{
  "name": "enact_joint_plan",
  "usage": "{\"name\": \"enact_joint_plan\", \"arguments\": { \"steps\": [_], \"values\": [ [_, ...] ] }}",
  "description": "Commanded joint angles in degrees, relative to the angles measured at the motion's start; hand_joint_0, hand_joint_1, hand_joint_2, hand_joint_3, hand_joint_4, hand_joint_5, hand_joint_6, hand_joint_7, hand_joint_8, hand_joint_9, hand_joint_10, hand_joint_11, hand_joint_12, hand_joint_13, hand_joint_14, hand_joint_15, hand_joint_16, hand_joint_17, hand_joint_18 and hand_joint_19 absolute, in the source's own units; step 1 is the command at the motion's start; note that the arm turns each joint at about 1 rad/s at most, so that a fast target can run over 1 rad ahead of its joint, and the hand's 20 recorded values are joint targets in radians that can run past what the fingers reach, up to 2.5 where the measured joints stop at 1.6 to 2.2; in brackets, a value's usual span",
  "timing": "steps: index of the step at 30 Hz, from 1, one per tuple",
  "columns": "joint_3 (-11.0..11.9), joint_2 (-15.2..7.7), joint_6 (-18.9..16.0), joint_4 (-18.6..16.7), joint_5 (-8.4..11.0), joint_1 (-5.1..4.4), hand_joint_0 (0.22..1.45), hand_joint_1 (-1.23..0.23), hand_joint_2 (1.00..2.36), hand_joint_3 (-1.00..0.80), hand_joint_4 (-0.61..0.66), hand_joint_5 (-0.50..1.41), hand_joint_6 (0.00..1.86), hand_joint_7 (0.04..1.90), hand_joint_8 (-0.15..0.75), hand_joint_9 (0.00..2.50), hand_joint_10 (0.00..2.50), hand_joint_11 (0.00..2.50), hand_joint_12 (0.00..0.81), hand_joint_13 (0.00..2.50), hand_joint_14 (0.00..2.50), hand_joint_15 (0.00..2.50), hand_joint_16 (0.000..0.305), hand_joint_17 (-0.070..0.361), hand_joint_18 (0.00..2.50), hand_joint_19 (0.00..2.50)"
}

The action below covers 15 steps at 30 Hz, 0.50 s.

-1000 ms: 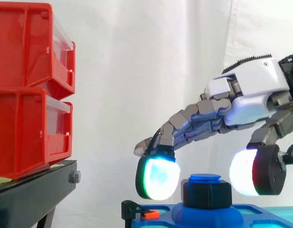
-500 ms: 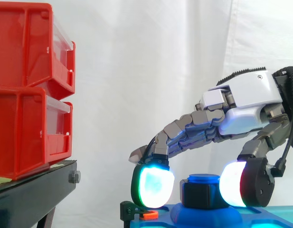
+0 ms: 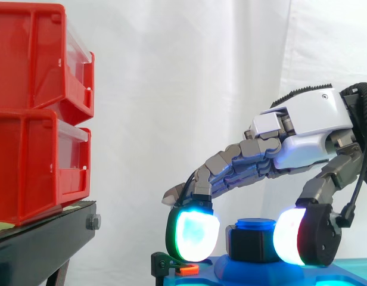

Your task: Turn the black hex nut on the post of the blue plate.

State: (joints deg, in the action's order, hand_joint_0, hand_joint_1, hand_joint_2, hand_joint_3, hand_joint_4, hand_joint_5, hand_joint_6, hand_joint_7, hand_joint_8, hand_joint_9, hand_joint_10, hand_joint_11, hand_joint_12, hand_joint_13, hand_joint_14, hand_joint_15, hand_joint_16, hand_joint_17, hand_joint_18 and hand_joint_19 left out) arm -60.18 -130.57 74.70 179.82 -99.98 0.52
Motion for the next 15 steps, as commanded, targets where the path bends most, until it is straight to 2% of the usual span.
{"name": "enact_joint_plan", "arguments": {
  "steps": [1, 15],
  "values": [
    [0.06, 0.06, 0.01, 0.09, -0.04, -0.08, 0.58, -0.80, 1.00, -0.46, 0.13, -0.25, 0.50, 0.89, 0.169, 0.13, 0.00, 0.00, 0.328, 0.20, 0.00, 0.00, 0.054, 0.121, 0.04, 0.03],
    [0.06, 0.06, 0.01, 1.14, -0.04, -0.34, 0.60, -0.84, 1.00, -0.45, 0.14, -0.25, 0.50, 0.93, 0.176, 0.17, 0.00, 0.00, 0.328, 0.24, 0.00, 0.00, 0.053, 0.119, 0.09, 0.00]
  ]
}}
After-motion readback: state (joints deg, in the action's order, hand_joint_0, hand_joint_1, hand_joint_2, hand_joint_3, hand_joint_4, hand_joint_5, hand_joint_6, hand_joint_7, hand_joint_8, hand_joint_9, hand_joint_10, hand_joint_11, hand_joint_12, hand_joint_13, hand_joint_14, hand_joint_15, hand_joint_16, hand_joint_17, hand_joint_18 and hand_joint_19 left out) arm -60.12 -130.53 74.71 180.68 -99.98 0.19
